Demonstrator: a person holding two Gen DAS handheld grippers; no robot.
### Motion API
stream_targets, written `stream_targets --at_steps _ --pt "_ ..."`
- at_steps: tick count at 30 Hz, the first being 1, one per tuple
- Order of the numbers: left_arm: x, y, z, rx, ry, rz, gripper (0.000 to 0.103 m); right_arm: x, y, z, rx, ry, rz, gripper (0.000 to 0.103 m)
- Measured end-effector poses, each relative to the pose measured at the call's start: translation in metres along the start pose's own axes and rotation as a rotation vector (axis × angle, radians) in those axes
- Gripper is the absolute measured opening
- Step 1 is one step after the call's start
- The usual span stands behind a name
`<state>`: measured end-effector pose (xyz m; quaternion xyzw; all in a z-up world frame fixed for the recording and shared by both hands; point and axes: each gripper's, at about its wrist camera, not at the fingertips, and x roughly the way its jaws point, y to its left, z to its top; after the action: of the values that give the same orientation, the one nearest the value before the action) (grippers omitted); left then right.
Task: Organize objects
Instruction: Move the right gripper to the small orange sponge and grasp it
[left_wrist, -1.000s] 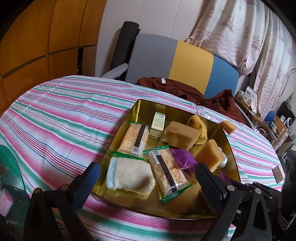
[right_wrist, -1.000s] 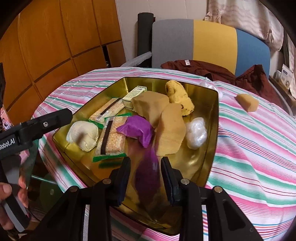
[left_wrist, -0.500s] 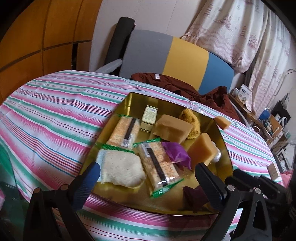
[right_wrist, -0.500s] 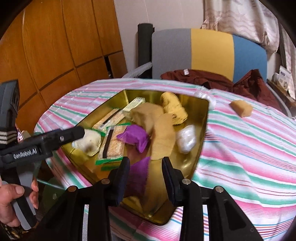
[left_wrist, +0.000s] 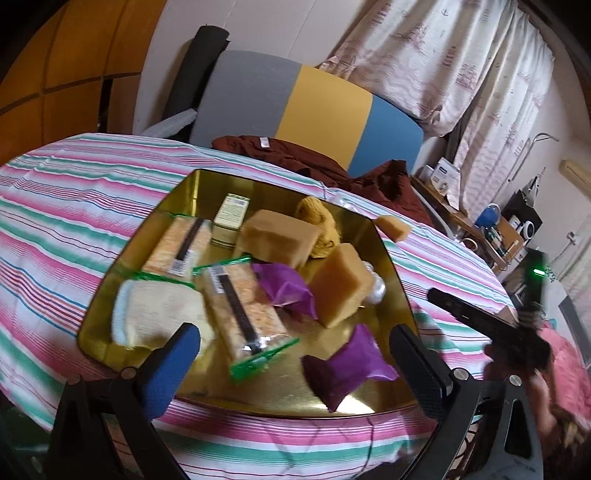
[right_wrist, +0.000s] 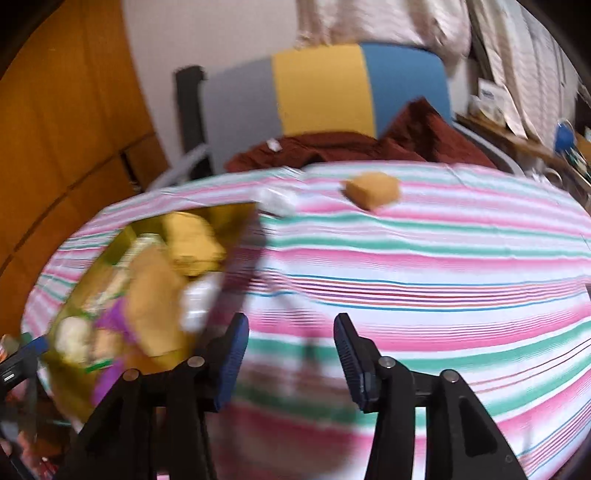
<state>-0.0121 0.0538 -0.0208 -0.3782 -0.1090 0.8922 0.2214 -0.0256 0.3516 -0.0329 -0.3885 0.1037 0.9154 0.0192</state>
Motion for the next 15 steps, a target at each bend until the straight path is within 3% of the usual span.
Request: stream_targets --at_steps 2,4,15 --pt "0.002 -0.004 0.001 0.003 0.004 -0.006 0.103 0.017 -0.017 0.009 0.007 0.037 -0.020 0.059" --pt "0.005 -0.007 0.004 0.004 0.010 -0.007 0.103 0.033 -0.033 0.021 0.002 0.056 -0.060 0.075" --pt "0.023 -0.016 0.019 -0.009 0.040 0.008 0.103 0.102 -0.080 0.129 0.018 -0.037 -0.140 0.080"
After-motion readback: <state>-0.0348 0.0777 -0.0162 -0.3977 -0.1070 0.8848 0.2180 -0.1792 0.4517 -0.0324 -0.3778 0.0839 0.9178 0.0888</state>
